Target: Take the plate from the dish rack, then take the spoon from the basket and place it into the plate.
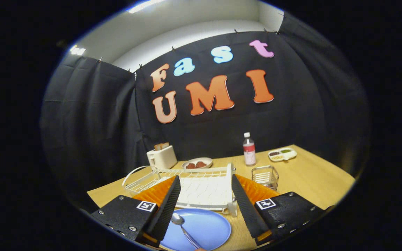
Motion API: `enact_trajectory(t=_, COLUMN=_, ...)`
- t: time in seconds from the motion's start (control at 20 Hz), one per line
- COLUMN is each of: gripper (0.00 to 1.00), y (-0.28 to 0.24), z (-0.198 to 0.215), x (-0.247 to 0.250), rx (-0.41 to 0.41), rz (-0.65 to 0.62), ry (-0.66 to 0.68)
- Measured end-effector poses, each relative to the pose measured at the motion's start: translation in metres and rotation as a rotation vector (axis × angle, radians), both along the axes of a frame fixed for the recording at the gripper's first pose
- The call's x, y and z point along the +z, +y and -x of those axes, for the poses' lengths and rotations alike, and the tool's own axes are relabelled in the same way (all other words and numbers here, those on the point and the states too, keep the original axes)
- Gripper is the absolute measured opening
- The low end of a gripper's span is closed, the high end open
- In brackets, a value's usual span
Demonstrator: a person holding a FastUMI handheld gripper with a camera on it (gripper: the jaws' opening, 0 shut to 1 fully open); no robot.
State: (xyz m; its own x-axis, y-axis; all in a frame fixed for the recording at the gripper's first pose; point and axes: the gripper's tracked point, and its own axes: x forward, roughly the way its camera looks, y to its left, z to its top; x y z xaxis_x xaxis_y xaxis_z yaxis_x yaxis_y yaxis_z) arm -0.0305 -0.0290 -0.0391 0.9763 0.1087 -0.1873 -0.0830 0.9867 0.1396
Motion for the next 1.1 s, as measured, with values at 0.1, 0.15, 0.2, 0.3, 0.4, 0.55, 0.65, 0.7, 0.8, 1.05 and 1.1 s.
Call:
enact_trajectory(t=0.1, gripper=0.91, y=-0.011, z=-0.004, x=0.019, rx=-0.056, rz=0.056, ry=-0.066)
enact_trajectory(t=0.15, gripper=0.92, y=-0.015, z=-0.005, x=0.025, rx=-0.079, rz=0.084, ry=-0.086)
enact_trajectory(t=0.2, gripper=0.93, y=-0.016, z=-0.005, x=0.03, rx=-0.092, rz=0.103, ry=-0.098)
enact_trajectory(t=0.3, gripper=0.93, y=-0.011, z=-0.005, x=0.038, rx=-0.093, rz=0.115, ry=-0.116)
enact_trajectory(t=0.4, gripper=0.93, y=-0.006, z=-0.003, x=0.049, rx=-0.089, rz=0.124, ry=-0.152)
enact_trajectory(t=0.55, gripper=0.93, y=-0.016, z=-0.003, x=0.045, rx=-0.153, rz=0.213, ry=-0.179)
enact_trajectory(t=0.65, gripper=0.93, y=-0.013, z=-0.002, x=0.041, rx=-0.163, rz=0.259, ry=-0.177)
enact_trajectory(t=0.7, gripper=0.93, y=-0.012, z=-0.001, x=0.041, rx=-0.164, rz=0.271, ry=-0.182)
enact_trajectory(t=0.8, gripper=0.93, y=-0.008, z=0.0, x=0.044, rx=-0.163, rz=0.284, ry=-0.195)
enact_trajectory(t=1.05, gripper=0.93, y=-0.004, z=-0.001, x=0.038, rx=-0.156, rz=0.306, ry=-0.189)
enact_trajectory(t=1.1, gripper=0.93, y=-0.003, z=-0.003, x=0.04, rx=-0.158, rz=0.311, ry=-0.196)
